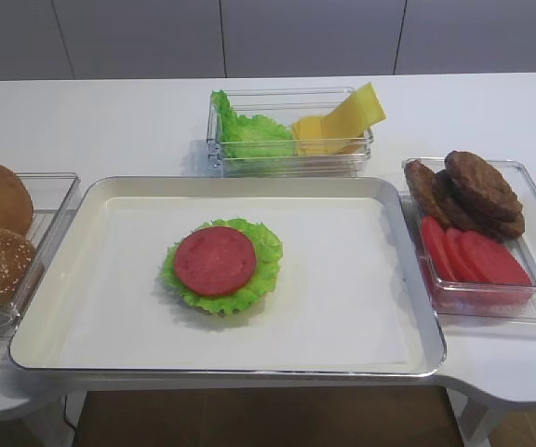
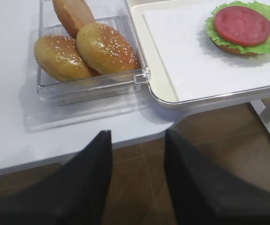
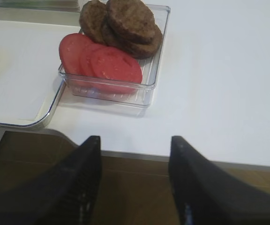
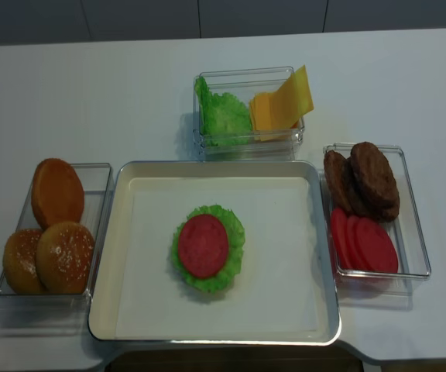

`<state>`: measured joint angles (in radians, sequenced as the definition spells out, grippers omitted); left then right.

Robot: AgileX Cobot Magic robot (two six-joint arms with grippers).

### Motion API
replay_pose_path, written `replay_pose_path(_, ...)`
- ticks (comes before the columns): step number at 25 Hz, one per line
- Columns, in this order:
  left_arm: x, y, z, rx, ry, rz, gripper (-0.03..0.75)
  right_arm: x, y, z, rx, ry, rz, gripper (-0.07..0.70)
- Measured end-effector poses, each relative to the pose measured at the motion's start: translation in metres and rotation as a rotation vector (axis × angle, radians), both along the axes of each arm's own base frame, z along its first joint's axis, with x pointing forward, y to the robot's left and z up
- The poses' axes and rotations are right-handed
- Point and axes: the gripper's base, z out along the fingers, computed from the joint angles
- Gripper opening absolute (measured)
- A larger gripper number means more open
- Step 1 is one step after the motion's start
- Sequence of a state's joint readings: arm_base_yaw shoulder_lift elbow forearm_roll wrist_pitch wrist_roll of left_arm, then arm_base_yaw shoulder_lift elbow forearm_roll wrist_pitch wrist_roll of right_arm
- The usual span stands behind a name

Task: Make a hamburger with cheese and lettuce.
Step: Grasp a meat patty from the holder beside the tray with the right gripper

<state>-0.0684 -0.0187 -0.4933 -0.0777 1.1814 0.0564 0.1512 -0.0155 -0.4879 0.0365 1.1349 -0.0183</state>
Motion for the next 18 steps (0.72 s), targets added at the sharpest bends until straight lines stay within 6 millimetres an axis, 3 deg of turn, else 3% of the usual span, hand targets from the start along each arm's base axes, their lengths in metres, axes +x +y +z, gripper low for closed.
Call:
replay_pose_path(12,0.0,0.0,0.0,0.0,0.0,0.0,0.283,0.0,0.0,0.001,-0.002,-0.007,-0.004,0.37)
replay_pose_path(18,0.0,0.0,0.0,0.0,0.0,0.0,0.283,0.013,0.001,0.015,-0.008,0.031,-0.005,0.37)
